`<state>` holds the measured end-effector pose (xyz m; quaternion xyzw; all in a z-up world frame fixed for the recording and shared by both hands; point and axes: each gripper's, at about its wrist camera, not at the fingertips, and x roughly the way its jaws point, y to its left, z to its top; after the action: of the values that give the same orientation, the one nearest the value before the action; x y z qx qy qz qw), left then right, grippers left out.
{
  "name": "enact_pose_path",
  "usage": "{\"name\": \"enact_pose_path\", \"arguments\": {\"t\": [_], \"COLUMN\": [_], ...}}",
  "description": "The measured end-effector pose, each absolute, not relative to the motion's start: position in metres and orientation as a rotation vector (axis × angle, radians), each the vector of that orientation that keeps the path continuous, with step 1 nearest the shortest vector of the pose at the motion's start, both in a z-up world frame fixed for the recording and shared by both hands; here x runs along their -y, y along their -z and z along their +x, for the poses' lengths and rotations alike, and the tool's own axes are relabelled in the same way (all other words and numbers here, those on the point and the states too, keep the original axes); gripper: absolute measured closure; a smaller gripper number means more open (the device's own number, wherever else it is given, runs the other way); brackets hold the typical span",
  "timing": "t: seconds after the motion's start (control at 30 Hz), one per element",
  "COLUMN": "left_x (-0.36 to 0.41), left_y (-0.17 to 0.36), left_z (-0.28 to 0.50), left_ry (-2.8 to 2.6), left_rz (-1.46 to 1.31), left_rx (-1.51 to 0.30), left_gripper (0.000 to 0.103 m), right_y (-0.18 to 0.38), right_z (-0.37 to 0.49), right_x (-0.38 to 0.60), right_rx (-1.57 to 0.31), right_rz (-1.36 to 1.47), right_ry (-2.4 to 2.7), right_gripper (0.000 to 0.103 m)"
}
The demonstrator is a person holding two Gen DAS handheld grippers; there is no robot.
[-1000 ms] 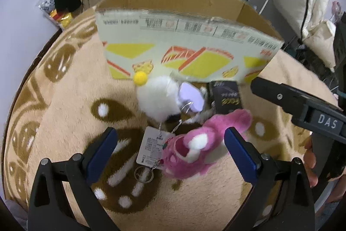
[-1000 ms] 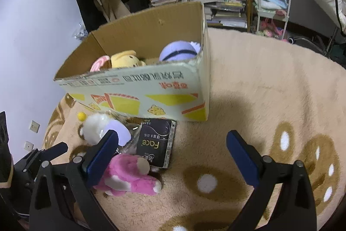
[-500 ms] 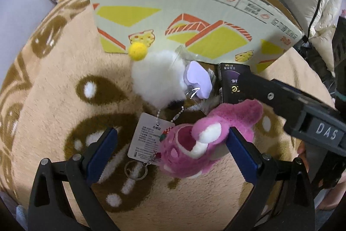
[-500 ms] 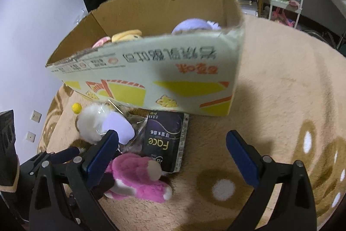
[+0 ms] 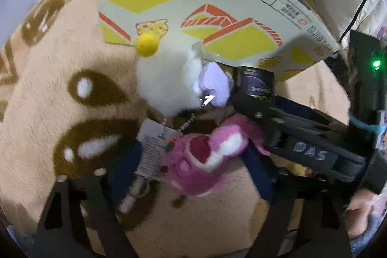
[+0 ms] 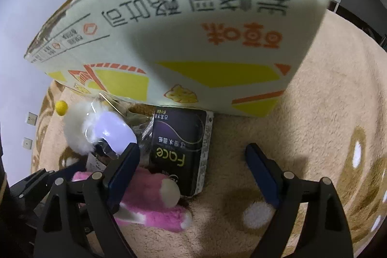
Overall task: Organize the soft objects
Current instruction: 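Lower the right tool onto the black Face pack while the left tool reaches the pink plush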
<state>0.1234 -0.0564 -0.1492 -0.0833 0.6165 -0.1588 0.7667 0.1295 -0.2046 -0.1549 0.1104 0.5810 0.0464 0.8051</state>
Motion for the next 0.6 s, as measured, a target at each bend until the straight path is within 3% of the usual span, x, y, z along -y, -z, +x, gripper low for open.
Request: {"name": "enact_pose_path", "arguments": {"t": [0.13, 0.27, 0.37, 0.43, 0.6], "left_x": [0.069, 0.077, 0.073, 0.071, 0.063], "left_y": [0.142, 0.141, 0.14, 0.139, 0.133], "left_z": [0.115, 0.112, 0.113, 0.112, 0.103], "left_ry": [0.369, 0.367, 0.371, 0.37, 0.371], "left_rz": [-0.14, -0.135, -0.156, -0.144, -0.136], "left_rx": [-1.307, -1.294, -1.29, -1.281, -1.269], "left_gripper": [0.048, 0.051, 0.051, 0.051, 0.052], "right_y": [0.158, 0.157, 0.155, 0.151, 0.146], "right_z": [0.134, 0.137, 0.138, 0.136, 0.131], "right_x": [0.195, 0.183, 0.182, 0.18, 0.169], "right_rx": [-1.253, -1.252, -1.253, -1.245, -1.22], "right_rz": [0.209, 0.199, 0.196, 0.197, 0.184], "right_ry": [-0.072, -0.063, -0.063, -0.07, -0.075], "right_gripper": [0.017, 0.023, 0.036, 0.055, 0.057]}}
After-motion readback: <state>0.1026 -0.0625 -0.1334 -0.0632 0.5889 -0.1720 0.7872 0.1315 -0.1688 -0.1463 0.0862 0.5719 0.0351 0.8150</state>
